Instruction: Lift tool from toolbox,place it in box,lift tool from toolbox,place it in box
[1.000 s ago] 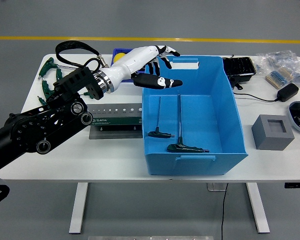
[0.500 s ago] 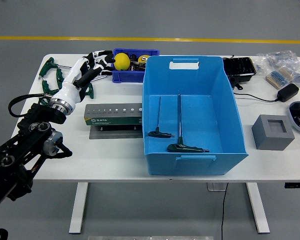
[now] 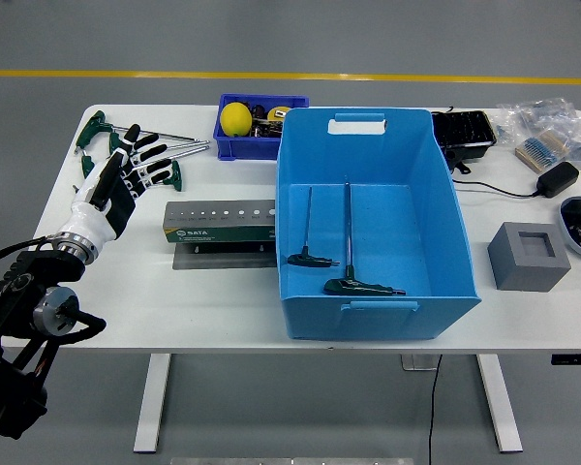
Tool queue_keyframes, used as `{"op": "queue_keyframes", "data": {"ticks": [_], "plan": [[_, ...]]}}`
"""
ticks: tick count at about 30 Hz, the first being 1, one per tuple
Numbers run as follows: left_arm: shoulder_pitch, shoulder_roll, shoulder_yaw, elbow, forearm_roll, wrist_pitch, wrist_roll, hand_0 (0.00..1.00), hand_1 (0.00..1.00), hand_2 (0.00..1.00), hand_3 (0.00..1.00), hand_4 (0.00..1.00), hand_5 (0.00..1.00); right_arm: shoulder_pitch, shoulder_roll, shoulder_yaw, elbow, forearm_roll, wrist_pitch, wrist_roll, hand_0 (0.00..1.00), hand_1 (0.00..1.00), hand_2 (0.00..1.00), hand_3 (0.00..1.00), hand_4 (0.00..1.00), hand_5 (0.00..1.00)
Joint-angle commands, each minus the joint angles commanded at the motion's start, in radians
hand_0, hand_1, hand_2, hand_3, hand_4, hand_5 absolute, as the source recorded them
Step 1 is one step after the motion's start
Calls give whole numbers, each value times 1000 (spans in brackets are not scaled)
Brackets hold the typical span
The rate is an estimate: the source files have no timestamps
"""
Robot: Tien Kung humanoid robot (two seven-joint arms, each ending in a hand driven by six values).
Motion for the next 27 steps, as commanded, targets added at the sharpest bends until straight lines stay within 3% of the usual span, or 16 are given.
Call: {"op": "queue_keyframes", "data": {"ticks": [9,19,27], "plan": [[49,-50,-112,-22,28,7,-1,755,749,787,768,861,751,-2,2,7,-1,-16,-2,-2,705,693,744,570,802,694],[70,-65,-164,-21,84,9,-7,755,743,787,768,846,775,-1,1,0,-1,-8,1,1,707,690,741,570,800,692],[79,-67,-162,-17,16,12,-51,771,757,808,774,845,786,0,1,2,-2,-17,1,-2,705,689,740,569,799,690]]}}
